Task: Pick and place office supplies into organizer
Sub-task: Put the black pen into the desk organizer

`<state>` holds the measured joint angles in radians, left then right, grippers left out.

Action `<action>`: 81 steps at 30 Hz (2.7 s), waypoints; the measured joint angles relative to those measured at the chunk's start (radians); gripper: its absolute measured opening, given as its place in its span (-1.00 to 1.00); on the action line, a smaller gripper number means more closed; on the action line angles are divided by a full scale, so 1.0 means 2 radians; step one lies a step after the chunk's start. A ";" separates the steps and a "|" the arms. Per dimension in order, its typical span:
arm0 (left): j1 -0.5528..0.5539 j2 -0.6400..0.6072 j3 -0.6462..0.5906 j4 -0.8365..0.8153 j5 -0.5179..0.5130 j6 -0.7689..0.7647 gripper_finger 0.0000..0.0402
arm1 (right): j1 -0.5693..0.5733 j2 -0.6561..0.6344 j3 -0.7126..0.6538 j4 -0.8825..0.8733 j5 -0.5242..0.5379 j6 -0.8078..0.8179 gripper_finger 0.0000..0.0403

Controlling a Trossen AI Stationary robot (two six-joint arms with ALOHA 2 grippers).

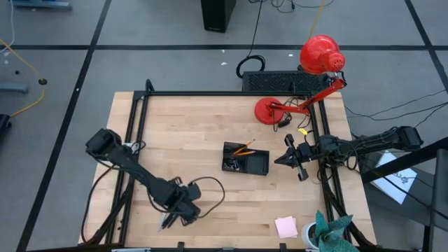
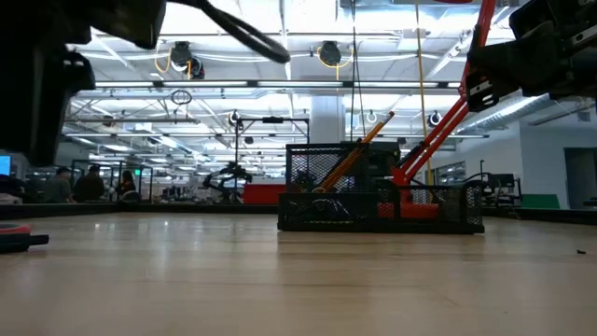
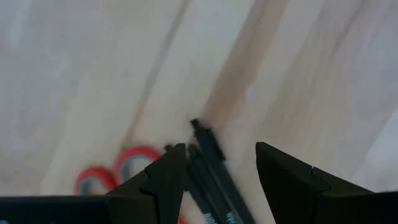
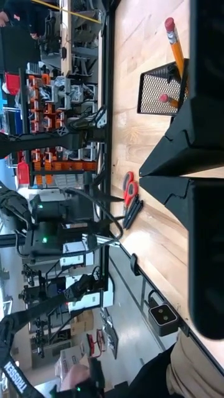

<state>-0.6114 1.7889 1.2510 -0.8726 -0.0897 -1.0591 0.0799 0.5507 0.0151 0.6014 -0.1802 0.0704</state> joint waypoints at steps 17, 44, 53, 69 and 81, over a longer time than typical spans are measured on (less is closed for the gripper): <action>-0.003 0.067 0.000 -0.014 0.027 -0.008 0.00 | 0.000 0.001 0.000 0.007 0.000 0.009 -1.00; -0.023 0.067 -0.007 0.046 0.019 0.039 0.00 | 0.000 0.001 0.000 0.004 0.000 0.011 -1.00; -0.023 0.067 -0.007 0.000 0.036 0.037 0.00 | 0.000 0.001 0.000 0.004 0.000 0.011 -1.00; -0.011 0.047 -0.003 0.007 0.028 0.054 0.00 | 0.000 0.001 0.000 0.004 0.000 0.011 -1.00; -0.010 0.065 -0.002 0.028 0.015 0.057 0.00 | 0.000 0.001 0.000 0.004 0.000 0.011 -1.00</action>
<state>-0.6308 1.9193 1.2469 -0.8166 -0.0603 -0.9454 0.0799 0.5529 0.0153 0.6094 -0.1799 0.0929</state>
